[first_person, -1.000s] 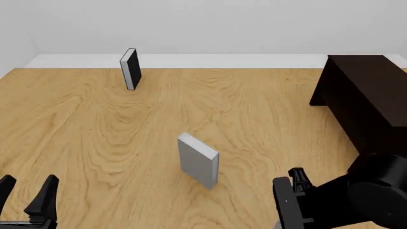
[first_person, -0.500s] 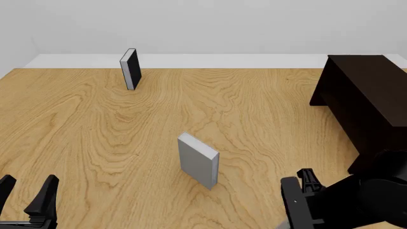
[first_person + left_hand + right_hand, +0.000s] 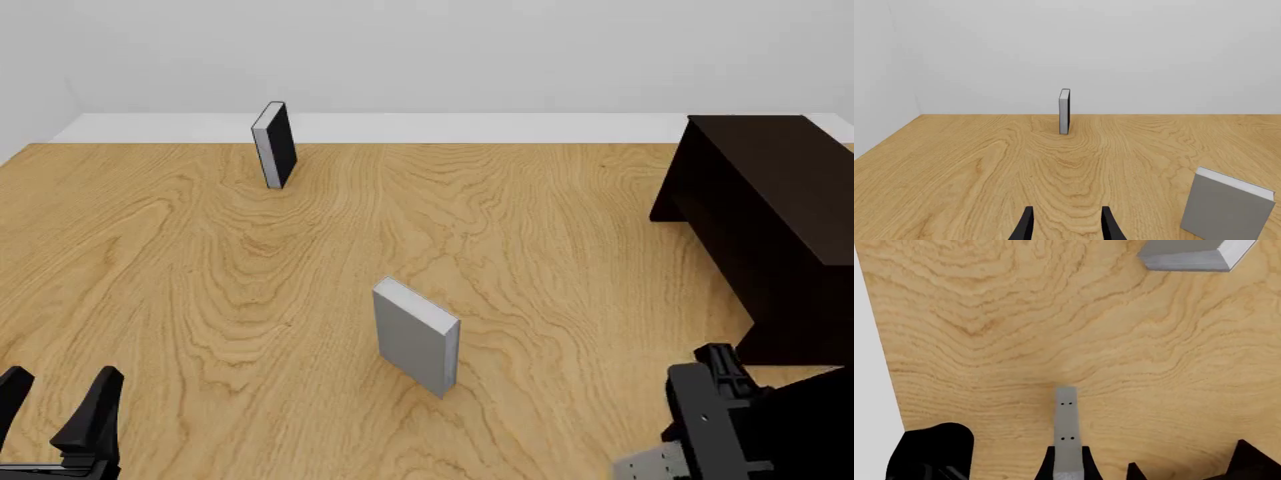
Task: Pick up the book on the right and place it on the cabinet shelf.
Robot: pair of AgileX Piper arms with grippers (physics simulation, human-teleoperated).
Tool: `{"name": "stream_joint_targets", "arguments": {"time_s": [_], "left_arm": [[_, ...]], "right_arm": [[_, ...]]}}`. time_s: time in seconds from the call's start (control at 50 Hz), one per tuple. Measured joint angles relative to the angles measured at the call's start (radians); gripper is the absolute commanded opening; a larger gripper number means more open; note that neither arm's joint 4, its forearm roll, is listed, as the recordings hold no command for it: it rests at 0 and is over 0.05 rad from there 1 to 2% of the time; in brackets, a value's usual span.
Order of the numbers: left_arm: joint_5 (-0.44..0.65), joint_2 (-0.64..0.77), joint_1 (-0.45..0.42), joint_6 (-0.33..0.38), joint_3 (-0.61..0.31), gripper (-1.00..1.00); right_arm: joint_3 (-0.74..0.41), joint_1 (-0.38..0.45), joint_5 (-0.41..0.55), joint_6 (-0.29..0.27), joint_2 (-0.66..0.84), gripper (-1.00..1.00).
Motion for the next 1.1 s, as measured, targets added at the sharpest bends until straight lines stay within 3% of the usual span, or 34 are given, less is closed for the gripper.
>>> {"name": "stream_joint_targets", "arguments": {"time_s": [0.28, 0.58, 0.76, 1.1], "left_arm": [[0.0, 0.0, 0.0, 0.0, 0.0, 1.0], [0.0, 0.0, 0.0, 0.0, 0.0, 1.0], [0.0, 0.0, 0.0, 0.0, 0.0, 1.0], [0.0, 0.0, 0.0, 0.0, 0.0, 1.0]], "right_arm": [[-0.017, -0.095, -0.007, -0.146, -0.123, -1.0], [-0.004, -0.167, -0.136, -0.274, -0.221, -1.0], [0.05, -0.187, -0.327, -0.299, -0.228, -1.0], [0.194, -0.18, -0.876, -0.283, -0.12, -1.0]]}}
